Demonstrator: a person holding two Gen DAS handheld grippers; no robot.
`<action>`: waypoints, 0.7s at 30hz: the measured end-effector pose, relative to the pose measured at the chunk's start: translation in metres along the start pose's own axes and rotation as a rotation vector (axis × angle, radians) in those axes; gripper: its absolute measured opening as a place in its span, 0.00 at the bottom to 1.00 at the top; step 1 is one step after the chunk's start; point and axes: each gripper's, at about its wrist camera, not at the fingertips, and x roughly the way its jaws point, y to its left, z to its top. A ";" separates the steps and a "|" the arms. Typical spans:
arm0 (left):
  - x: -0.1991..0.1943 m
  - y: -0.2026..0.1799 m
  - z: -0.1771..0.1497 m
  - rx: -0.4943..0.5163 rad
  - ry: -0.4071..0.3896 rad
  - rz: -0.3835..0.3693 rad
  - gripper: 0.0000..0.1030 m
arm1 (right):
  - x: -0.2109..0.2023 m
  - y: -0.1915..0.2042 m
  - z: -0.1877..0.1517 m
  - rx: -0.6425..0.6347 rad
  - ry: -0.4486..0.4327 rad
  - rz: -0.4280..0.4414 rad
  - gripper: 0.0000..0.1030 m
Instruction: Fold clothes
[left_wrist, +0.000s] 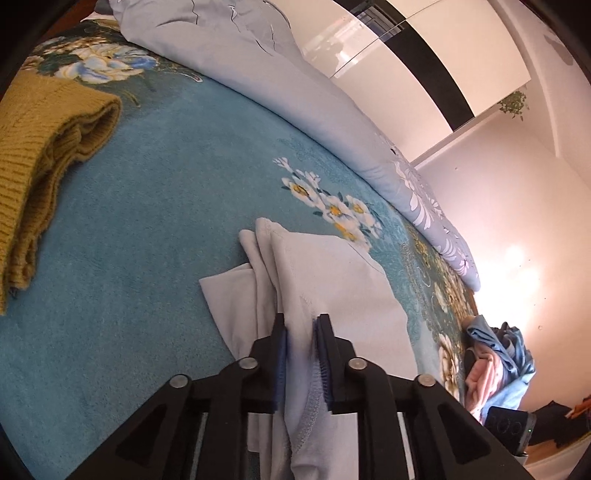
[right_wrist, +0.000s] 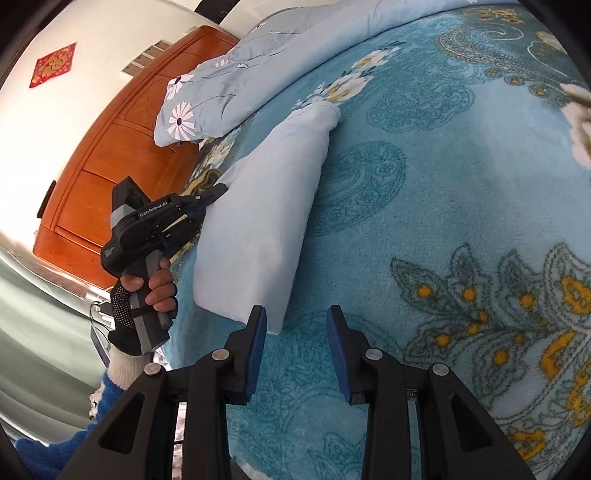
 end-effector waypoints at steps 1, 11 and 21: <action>0.000 0.001 0.002 0.003 -0.003 0.020 0.50 | -0.001 -0.002 -0.001 0.013 -0.014 0.022 0.39; 0.040 0.021 0.022 -0.080 0.109 0.020 0.62 | 0.030 0.002 0.002 0.042 -0.029 0.061 0.51; 0.015 -0.003 0.007 -0.140 0.030 0.052 0.14 | 0.042 0.006 0.006 0.104 -0.010 0.099 0.08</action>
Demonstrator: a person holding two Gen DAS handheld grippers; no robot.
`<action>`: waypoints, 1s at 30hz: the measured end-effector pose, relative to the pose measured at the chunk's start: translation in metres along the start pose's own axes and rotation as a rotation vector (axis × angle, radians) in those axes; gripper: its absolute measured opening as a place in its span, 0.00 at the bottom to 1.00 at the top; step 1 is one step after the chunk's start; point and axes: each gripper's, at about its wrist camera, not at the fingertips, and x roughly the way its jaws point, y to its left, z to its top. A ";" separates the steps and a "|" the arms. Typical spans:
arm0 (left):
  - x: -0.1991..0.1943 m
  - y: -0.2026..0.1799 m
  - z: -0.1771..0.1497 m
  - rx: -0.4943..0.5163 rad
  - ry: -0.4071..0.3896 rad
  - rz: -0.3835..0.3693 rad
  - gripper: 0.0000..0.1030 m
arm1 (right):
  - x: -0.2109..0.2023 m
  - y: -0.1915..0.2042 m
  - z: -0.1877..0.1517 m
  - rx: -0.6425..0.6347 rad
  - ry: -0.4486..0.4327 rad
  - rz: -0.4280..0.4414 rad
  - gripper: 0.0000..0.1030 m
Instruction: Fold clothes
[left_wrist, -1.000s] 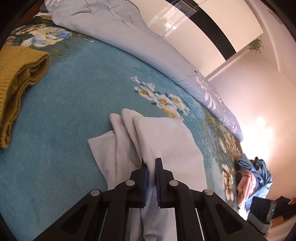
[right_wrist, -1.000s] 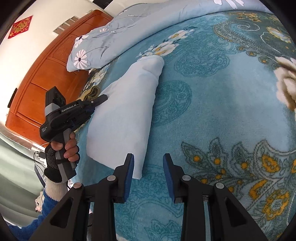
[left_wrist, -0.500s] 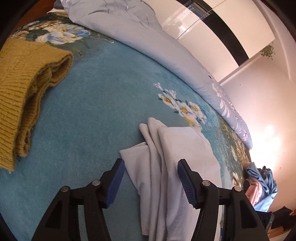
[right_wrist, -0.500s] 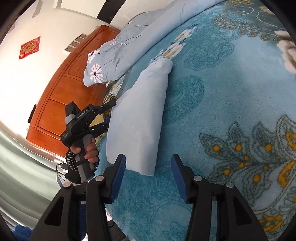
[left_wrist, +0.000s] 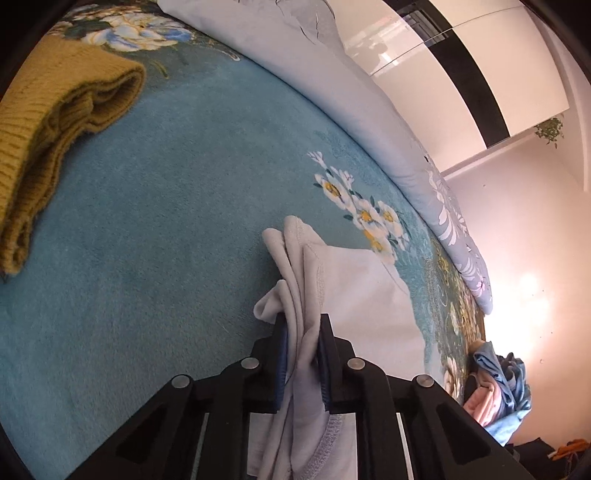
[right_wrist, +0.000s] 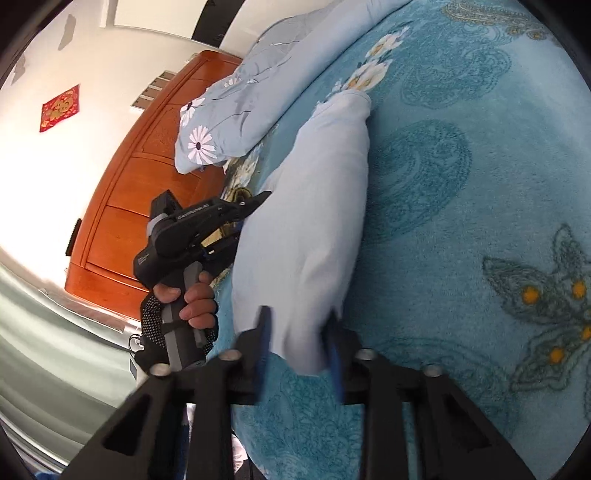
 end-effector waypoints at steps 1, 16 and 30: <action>-0.007 -0.007 -0.007 0.010 -0.001 -0.010 0.14 | -0.008 0.000 0.006 -0.009 0.013 -0.003 0.08; -0.011 -0.054 -0.115 0.140 0.164 -0.138 0.23 | -0.129 -0.075 0.091 -0.092 0.123 -0.240 0.07; 0.048 -0.069 -0.045 0.290 0.230 0.007 0.57 | -0.147 -0.089 0.016 0.111 -0.166 -0.221 0.45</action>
